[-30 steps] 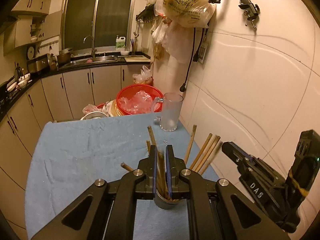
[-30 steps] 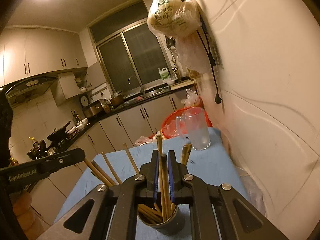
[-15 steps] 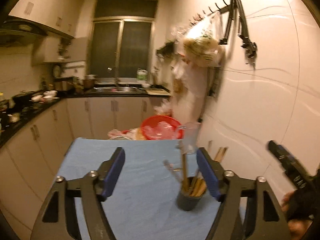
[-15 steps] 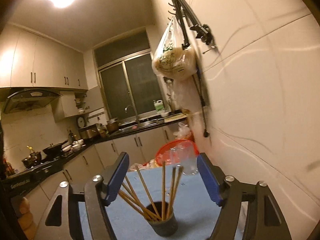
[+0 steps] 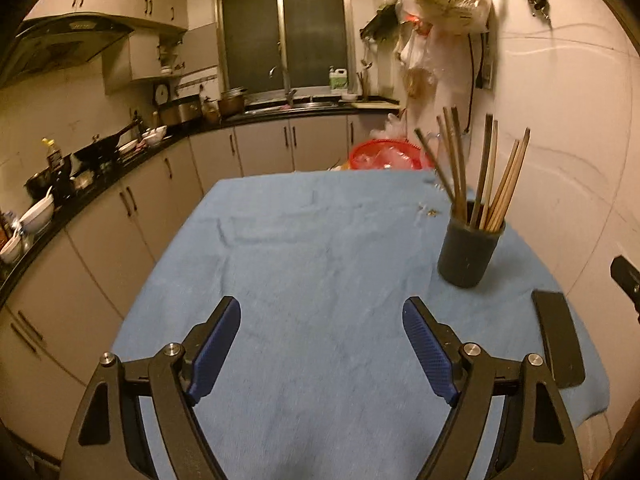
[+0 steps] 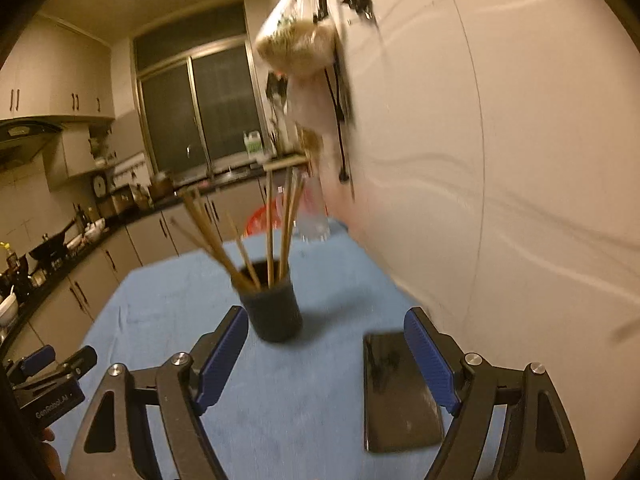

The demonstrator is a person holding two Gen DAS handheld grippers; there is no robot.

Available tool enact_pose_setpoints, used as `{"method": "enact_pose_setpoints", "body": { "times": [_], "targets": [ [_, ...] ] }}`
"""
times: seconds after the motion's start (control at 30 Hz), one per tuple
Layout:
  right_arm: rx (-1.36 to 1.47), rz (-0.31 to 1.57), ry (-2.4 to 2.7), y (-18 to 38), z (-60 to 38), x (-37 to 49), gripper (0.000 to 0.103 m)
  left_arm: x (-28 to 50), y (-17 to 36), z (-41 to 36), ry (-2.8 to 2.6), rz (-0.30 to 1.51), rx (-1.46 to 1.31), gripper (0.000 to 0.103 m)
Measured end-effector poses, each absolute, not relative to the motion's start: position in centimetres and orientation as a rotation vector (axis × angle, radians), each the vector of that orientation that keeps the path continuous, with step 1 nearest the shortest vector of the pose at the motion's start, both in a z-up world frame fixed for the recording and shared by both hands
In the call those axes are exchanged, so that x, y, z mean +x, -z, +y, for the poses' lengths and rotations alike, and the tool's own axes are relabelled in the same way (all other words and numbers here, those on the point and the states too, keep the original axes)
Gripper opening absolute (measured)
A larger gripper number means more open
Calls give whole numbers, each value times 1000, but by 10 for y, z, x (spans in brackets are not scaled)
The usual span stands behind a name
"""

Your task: Organize utensils

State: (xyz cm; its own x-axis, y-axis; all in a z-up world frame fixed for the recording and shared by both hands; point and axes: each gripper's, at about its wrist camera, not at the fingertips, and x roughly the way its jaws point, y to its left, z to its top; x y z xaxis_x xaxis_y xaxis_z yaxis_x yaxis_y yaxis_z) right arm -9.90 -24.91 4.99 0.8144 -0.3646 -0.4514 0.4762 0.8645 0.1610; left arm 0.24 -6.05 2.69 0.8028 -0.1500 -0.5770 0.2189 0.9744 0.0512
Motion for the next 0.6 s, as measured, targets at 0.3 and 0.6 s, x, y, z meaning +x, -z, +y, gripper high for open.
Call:
{"method": "enact_pose_setpoints", "body": {
  "times": [0.3, 0.6],
  "targets": [
    [297, 424, 401, -53, -224, -146, 82, -51, -42, -43, 179, 567, 99, 87],
    [201, 410, 374, -49, -191, -153, 84, -75, -43, -30, 103, 512, 124, 100]
  ]
}}
